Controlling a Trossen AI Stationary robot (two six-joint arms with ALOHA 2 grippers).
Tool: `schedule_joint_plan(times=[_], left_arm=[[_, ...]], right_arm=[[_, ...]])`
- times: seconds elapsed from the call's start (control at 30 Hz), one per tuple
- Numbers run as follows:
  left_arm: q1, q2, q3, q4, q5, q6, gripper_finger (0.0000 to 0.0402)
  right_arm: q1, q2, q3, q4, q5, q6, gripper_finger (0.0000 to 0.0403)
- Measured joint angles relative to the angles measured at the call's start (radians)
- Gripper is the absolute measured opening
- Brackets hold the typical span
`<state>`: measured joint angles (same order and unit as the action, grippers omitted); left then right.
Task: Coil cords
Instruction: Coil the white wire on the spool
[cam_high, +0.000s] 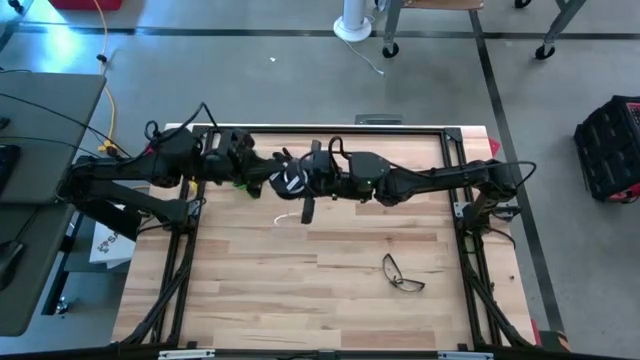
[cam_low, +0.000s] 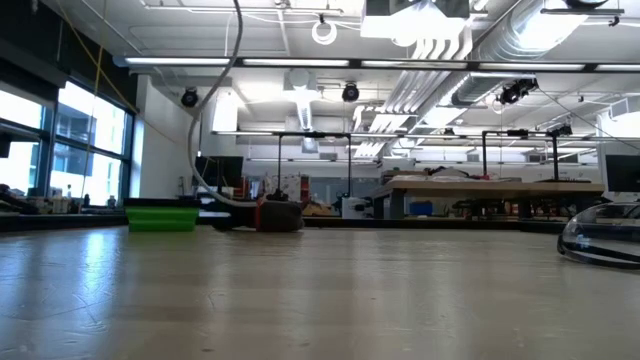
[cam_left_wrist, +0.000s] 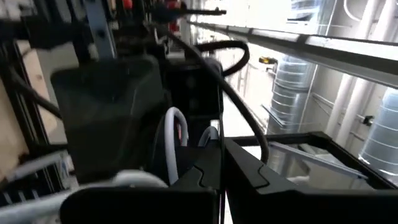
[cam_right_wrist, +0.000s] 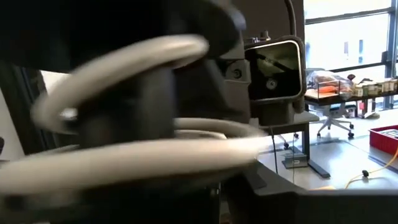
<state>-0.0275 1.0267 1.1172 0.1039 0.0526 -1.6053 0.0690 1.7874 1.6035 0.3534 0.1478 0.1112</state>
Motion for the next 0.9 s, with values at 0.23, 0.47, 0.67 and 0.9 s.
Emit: schedule_joint_plan(times=[0.23,0.47,0.67,0.9], left_arm=[[-0.02,-0.016,0.001,-0.053,0.074,-0.011,0.0],[-0.018,-0.067,0.0,-0.241,0.086,0.035,0.0],[0.006,-0.115,0.0,-0.377,0.088,0.086,0.0],[0.039,-0.163,0.0,-0.483,0.09,0.122,0.0]], right_arm=[[-0.003,0.0,0.0,-0.003,0.001,-0.019,0.0001],[-0.017,0.0,0.0,-0.019,0.002,-0.023,0.0],[-0.036,0.0,0.0,-0.037,0.005,-0.023,0.0],[-0.053,0.0,0.0,-0.043,0.004,-0.023,0.0]])
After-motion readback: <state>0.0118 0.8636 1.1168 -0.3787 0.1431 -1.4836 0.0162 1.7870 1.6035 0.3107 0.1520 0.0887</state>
